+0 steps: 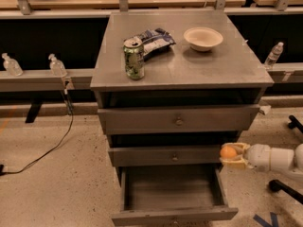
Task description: Place orange into bottom drawer
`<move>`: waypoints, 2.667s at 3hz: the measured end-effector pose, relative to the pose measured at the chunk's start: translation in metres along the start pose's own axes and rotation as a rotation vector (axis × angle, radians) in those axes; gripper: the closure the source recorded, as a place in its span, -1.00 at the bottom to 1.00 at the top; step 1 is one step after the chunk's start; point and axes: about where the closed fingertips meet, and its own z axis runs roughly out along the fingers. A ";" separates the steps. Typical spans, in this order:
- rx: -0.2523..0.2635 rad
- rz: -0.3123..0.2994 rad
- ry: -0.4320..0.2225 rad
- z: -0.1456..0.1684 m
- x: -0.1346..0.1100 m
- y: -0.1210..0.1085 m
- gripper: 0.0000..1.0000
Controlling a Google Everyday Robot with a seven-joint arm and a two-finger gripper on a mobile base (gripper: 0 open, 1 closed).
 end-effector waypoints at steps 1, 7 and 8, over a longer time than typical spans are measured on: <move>0.010 -0.024 0.030 0.006 0.061 -0.004 1.00; -0.028 -0.218 0.070 0.151 0.225 0.044 1.00; -0.044 -0.232 0.061 0.156 0.223 0.047 1.00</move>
Offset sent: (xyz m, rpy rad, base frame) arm -0.0023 -0.0173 -0.0498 -0.0324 -0.0085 -0.0003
